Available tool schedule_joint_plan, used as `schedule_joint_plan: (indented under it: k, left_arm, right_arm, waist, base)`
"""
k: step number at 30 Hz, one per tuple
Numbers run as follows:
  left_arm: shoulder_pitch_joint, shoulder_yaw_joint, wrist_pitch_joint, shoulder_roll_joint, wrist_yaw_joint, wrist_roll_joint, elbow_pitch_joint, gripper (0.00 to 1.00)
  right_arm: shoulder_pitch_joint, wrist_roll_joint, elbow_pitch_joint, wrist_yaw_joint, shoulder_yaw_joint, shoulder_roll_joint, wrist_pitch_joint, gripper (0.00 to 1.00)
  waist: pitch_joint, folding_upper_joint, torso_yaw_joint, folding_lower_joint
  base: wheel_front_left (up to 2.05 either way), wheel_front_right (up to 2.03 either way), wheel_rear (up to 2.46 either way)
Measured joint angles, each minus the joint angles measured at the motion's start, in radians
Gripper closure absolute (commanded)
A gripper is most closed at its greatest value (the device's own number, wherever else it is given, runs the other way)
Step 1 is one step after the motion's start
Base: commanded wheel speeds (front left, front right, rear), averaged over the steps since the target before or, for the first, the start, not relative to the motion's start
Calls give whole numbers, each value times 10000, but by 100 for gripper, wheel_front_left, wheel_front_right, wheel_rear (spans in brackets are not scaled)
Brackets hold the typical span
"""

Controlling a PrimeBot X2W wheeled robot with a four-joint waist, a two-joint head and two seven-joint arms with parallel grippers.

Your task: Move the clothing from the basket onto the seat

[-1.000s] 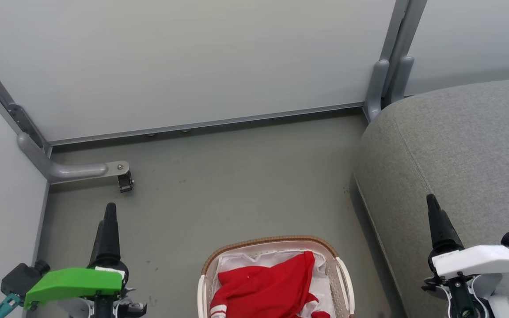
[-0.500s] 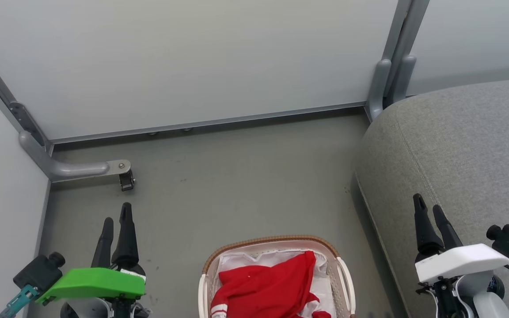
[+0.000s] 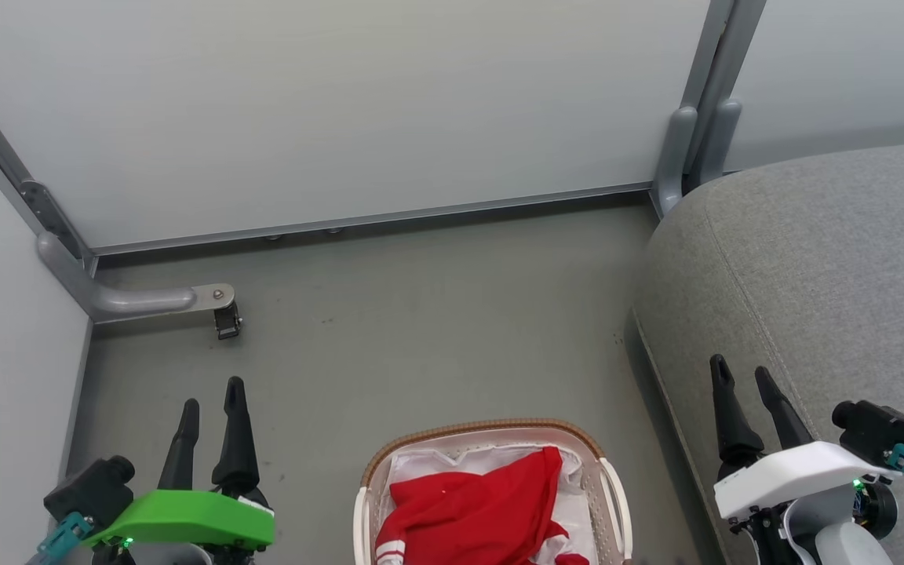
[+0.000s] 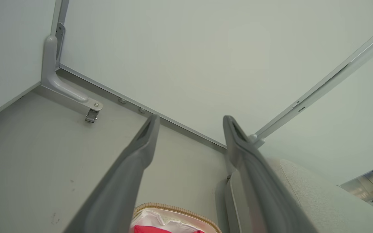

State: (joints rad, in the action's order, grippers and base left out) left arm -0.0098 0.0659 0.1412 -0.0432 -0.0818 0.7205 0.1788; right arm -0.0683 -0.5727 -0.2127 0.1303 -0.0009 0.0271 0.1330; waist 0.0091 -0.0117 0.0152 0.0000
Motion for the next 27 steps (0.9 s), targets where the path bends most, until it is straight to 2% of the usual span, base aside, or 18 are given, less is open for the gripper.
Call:
schedule_joint_plan:
  k: [8,27]
  left_arm:
    - [57,35,198,-4,0,-1003,240,0]
    - [169,234,629,-17,33,-2395,750,0]
  right_arm:
    - [1,897,-100,0,113,10,224,0]
    - [16,2786,-209,2,368,35,675,0]
  waist:
    - [-11,0,31,0]
    - [-41,0,100,0]
  base:
    - [0,0,0]
    - [0,0,0]
